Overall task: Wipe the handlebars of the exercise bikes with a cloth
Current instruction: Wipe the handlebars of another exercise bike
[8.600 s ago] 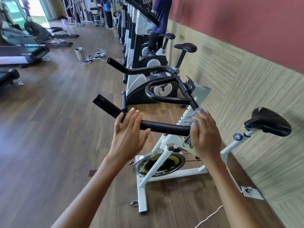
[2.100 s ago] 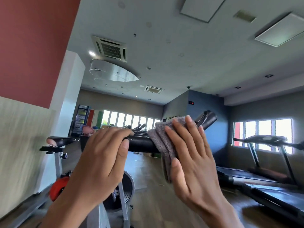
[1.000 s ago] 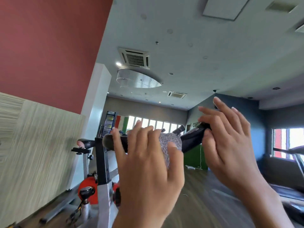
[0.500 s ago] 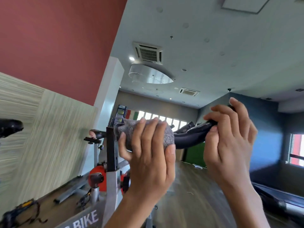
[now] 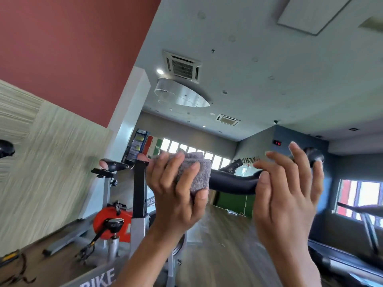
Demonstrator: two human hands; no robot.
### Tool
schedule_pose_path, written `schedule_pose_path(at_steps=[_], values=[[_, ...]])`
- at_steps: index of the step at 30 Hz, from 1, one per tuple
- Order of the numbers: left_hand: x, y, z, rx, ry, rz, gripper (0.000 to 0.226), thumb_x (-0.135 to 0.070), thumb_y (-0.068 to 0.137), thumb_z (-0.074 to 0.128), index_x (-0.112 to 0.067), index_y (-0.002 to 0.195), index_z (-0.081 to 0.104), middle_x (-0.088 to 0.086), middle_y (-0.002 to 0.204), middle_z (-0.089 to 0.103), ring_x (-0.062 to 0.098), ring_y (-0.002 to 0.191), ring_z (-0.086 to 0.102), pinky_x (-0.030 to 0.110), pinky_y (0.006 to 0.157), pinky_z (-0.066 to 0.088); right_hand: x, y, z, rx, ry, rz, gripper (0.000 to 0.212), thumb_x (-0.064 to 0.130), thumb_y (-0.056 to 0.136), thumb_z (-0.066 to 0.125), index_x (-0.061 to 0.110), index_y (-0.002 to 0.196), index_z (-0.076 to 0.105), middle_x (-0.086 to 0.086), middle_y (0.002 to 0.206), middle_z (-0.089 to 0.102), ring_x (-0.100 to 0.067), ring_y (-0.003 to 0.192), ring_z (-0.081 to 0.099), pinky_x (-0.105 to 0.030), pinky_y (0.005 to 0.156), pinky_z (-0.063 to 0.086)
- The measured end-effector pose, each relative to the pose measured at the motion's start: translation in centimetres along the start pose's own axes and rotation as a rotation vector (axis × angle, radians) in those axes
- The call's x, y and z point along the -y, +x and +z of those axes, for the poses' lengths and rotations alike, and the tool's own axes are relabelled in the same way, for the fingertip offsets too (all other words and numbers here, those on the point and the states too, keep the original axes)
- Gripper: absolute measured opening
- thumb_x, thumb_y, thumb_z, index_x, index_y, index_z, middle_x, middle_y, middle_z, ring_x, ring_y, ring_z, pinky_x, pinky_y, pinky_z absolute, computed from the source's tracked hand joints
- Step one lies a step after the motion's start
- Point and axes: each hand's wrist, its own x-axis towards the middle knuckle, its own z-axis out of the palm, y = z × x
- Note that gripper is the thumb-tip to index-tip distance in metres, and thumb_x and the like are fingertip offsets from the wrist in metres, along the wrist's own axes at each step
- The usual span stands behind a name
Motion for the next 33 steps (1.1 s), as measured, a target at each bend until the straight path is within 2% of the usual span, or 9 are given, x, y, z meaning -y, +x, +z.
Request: schedule_pose_path(at_steps=[4,8,11,15,18,22,26,29,33], values=[[0.9,0.4,-0.3,-0.057,-0.177,-0.148,0.037,-0.034,0.101,0.026,-0.01,0.127,0.036,0.016,0.132,0.035,0.039,0.125,0.037,0.056,0.107,0.031,1.2,-0.1,0.3,0.014,-0.024,0.066,0.037,0.026,0.098,0.034,0.01,0.106,0.066,-0.012,0.133,0.056,-0.031,0.146,0.024,-0.051,0.12,0.01],[1.8,-0.1,0.4,-0.092,-0.25,-0.153,0.037,-0.035,0.101,0.027,-0.014,0.132,0.029,0.017,0.132,0.035,0.04,0.127,0.035,0.053,0.108,0.031,3.4,0.0,1.2,-0.03,-0.073,0.168,0.04,0.035,0.092,0.041,0.008,0.112,0.061,-0.013,0.132,0.056,-0.033,0.148,0.016,-0.051,0.121,0.01],[1.8,-0.4,1.1,-0.148,-0.372,-0.27,0.038,-0.036,0.101,0.027,-0.014,0.132,0.028,0.017,0.134,0.033,0.043,0.126,0.036,0.061,0.102,0.035,5.3,0.0,2.0,-0.039,-0.044,0.253,0.039,0.037,0.092,0.038,0.01,0.103,0.062,-0.006,0.114,0.063,-0.023,0.146,0.02,-0.054,0.12,0.01],[1.3,-0.5,1.8,-0.234,-0.467,-0.319,0.037,-0.034,0.101,0.027,-0.016,0.133,0.029,0.014,0.14,0.031,0.043,0.128,0.034,0.057,0.108,0.031,6.5,0.1,3.6,-0.148,-0.073,0.253,0.04,0.031,0.093,0.039,0.004,0.07,0.057,-0.001,0.083,0.054,-0.02,0.119,0.042,-0.068,0.104,0.026],[2.6,-1.3,3.2,-0.323,-0.499,-0.291,0.036,-0.033,0.099,0.03,-0.017,0.132,0.029,0.008,0.142,0.028,0.035,0.129,0.036,0.056,0.105,0.035,6.5,0.0,3.6,-0.186,-0.029,0.263,0.031,0.029,0.092,0.036,0.015,0.068,0.05,0.004,0.078,0.048,-0.016,0.091,0.035,-0.057,0.092,0.036],[4.7,-2.6,4.5,-0.32,-0.567,-0.41,0.036,-0.031,0.099,0.03,-0.012,0.13,0.033,0.008,0.14,0.032,0.037,0.124,0.041,0.055,0.104,0.037,6.9,0.0,3.4,-0.144,-0.06,0.28,0.036,0.029,0.088,0.03,0.011,0.064,0.049,0.005,0.066,0.045,-0.009,0.077,0.029,-0.053,0.087,0.037],[2.9,-1.8,3.9,-0.367,-0.582,-0.443,0.035,-0.03,0.099,0.03,-0.009,0.125,0.04,0.015,0.133,0.04,0.039,0.124,0.04,0.057,0.104,0.036,7.8,-0.2,3.4,-0.117,-0.083,0.279,0.031,0.031,0.087,0.027,0.021,0.061,0.041,0.008,0.066,0.047,0.005,0.079,0.039,-0.043,0.087,0.033],[2.3,-0.9,3.9,-0.415,-0.583,-0.335,0.032,-0.033,0.1,0.03,-0.023,0.129,0.036,0.013,0.131,0.043,0.034,0.124,0.04,0.053,0.104,0.037,8.0,-0.1,3.4,-0.114,-0.114,0.32,0.031,0.026,0.09,0.03,0.022,0.062,0.042,0.008,0.07,0.049,-0.009,0.08,0.03,-0.039,0.087,0.03],[4.9,-2.2,5.3,-0.421,-0.571,-0.324,0.034,-0.033,0.099,0.031,-0.02,0.129,0.032,0.014,0.129,0.043,0.034,0.118,0.046,0.051,0.1,0.041,8.1,-0.1,3.3,-0.119,-0.123,0.323,0.031,0.024,0.09,0.03,0.02,0.063,0.043,0.008,0.072,0.049,-0.011,0.082,0.03,-0.042,0.087,0.031]])
